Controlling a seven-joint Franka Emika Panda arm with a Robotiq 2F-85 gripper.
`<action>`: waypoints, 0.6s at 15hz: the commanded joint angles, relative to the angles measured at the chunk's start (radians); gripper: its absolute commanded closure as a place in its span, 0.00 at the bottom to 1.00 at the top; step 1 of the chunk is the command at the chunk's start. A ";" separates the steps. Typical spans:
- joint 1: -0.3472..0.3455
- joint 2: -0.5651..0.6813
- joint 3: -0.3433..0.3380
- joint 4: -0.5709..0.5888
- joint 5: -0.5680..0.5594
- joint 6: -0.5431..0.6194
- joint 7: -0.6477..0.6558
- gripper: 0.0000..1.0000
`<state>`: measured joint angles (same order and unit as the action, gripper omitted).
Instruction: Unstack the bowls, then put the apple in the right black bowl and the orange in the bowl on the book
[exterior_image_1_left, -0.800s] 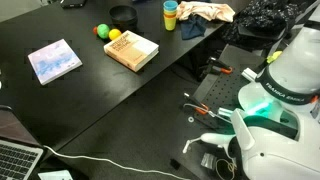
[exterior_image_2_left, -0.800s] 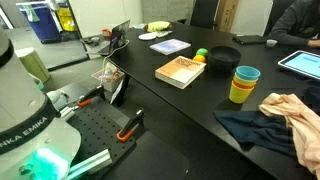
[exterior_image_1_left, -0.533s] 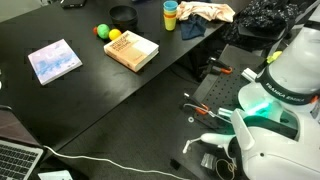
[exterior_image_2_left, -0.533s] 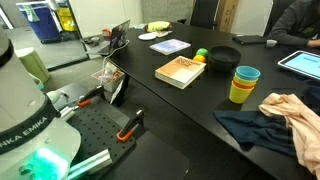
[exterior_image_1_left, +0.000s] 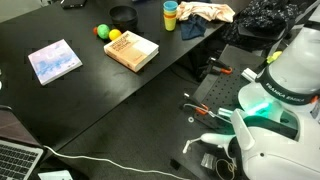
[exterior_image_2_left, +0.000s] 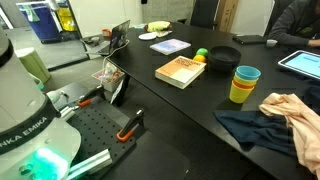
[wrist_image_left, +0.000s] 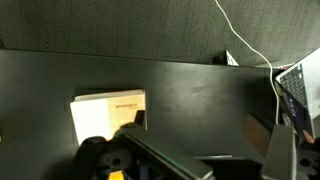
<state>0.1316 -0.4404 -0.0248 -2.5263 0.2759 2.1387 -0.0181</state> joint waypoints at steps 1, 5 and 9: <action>-0.043 0.254 0.012 0.116 0.015 0.076 0.053 0.00; -0.078 0.519 0.016 0.266 0.005 0.201 0.135 0.00; -0.085 0.779 0.010 0.448 -0.046 0.353 0.180 0.00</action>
<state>0.0567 0.1497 -0.0223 -2.2428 0.2760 2.4183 0.1038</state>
